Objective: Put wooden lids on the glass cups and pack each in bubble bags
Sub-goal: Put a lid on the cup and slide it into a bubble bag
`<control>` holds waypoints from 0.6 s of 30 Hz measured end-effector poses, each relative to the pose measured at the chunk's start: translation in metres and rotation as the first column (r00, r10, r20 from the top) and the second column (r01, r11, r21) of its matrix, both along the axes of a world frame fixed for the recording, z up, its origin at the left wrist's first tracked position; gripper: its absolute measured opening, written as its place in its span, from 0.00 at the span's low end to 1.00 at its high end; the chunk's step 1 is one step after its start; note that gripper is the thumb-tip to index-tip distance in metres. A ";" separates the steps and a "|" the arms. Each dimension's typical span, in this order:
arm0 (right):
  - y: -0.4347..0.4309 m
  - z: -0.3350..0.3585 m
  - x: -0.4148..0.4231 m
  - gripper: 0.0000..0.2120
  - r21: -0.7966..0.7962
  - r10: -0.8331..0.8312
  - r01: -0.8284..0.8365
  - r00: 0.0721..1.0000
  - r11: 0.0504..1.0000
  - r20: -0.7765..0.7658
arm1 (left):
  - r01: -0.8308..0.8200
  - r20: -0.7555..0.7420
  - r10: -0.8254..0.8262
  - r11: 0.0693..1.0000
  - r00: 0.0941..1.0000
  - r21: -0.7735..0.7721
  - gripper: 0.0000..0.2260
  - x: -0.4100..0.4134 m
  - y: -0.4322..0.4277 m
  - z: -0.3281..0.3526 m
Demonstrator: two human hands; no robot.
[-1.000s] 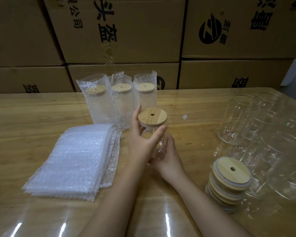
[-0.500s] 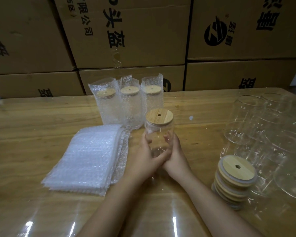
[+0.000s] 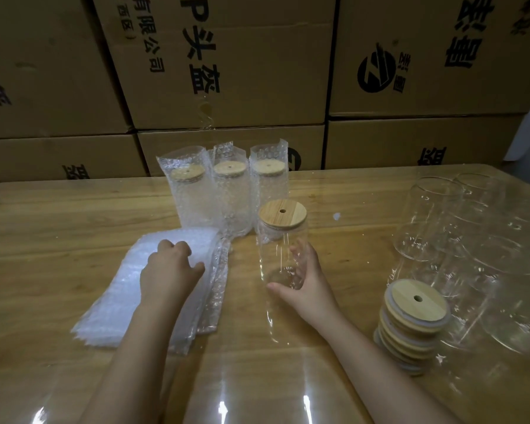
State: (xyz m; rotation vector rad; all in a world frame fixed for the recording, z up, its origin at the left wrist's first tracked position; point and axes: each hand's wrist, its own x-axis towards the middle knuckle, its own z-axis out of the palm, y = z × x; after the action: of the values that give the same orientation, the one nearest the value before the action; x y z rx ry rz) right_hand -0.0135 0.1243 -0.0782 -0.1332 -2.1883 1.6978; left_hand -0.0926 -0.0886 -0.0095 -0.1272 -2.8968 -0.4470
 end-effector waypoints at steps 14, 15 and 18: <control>-0.010 0.009 0.013 0.40 -0.061 -0.063 0.060 0.997 0.996 -0.042 | 0.181 -0.204 -0.150 0.974 0.967 0.140 0.05 0.025 -0.006 0.065; -0.012 0.012 0.015 0.39 -0.079 -0.069 0.064 0.996 0.995 -0.056 | 0.245 -0.223 -0.210 0.958 0.952 0.146 0.05 0.031 -0.003 0.074; -0.016 0.023 0.023 0.32 -0.018 -0.176 0.175 0.971 0.984 -0.161 | 0.360 -0.336 -0.300 0.924 0.893 0.132 0.03 0.046 0.007 0.096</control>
State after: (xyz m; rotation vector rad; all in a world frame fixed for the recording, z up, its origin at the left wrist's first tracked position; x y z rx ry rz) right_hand 0.0095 0.1084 -0.0550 -0.1779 -1.9930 1.5583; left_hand -0.0465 -0.0816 0.0861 -0.6119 -2.5074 -0.6917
